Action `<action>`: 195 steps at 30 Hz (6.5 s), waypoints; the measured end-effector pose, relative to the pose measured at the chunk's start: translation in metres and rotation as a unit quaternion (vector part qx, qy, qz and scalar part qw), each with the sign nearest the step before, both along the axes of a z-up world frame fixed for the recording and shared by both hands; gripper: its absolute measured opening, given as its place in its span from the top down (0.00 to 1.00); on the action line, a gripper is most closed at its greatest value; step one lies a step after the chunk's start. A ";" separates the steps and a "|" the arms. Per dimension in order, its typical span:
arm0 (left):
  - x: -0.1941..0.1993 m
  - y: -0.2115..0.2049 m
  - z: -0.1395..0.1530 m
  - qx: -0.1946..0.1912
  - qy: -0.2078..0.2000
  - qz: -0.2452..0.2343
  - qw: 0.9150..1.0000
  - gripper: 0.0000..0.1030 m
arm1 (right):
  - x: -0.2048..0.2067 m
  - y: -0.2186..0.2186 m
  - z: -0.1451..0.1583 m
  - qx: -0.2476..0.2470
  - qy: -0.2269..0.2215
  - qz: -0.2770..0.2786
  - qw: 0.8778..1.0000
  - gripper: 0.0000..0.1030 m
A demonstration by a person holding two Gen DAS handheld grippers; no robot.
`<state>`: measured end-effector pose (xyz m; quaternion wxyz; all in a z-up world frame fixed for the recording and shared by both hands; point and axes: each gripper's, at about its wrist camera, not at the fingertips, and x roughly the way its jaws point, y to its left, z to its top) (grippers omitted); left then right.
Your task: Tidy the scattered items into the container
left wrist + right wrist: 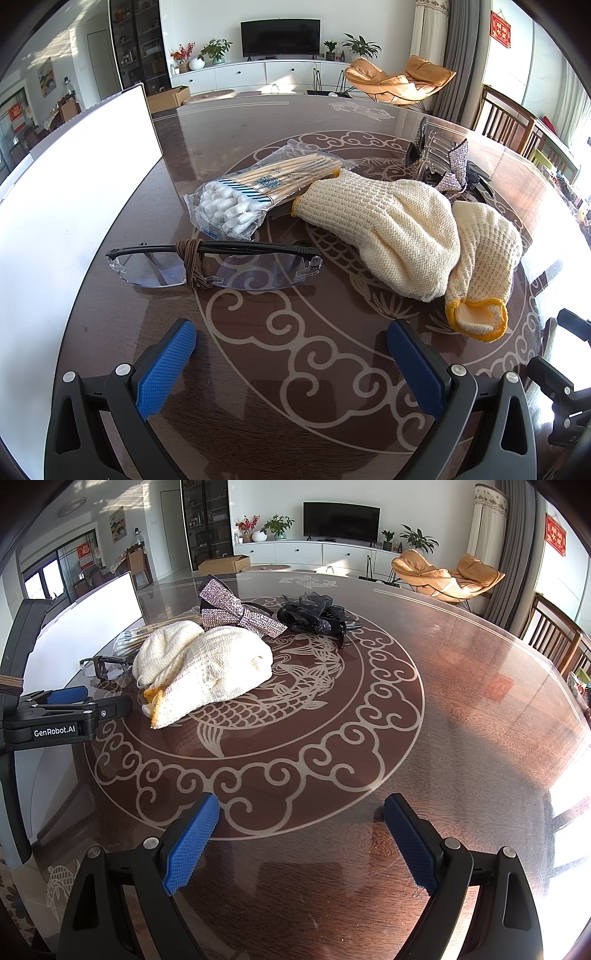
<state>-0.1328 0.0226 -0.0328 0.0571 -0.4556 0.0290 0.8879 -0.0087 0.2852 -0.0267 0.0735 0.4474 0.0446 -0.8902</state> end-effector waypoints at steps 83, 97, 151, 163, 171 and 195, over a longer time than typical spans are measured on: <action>-0.008 -0.086 0.005 0.058 -0.096 0.242 0.964 0.00 | 0.022 0.013 0.010 -0.152 0.008 0.030 0.988 0.49; -0.023 -0.057 -0.003 -0.001 -0.055 0.134 0.989 0.00 | 0.012 0.007 0.012 -0.136 0.003 -0.016 0.991 0.24; 0.097 -0.045 0.068 0.050 0.054 -0.017 0.997 0.91 | 0.065 -0.045 0.045 -0.145 0.027 0.049 0.988 0.57; 0.138 -0.047 0.102 0.034 0.096 -0.020 0.995 0.91 | 0.068 -0.090 0.073 -0.130 0.040 0.090 0.987 0.57; 0.141 -0.084 0.098 0.102 0.058 -0.007 0.993 0.91 | 0.056 -0.140 0.063 -0.106 0.007 0.142 0.984 0.57; 0.019 -0.361 0.125 0.135 0.012 0.202 0.970 0.91 | -0.123 -0.458 0.133 -0.070 0.021 0.315 0.946 0.57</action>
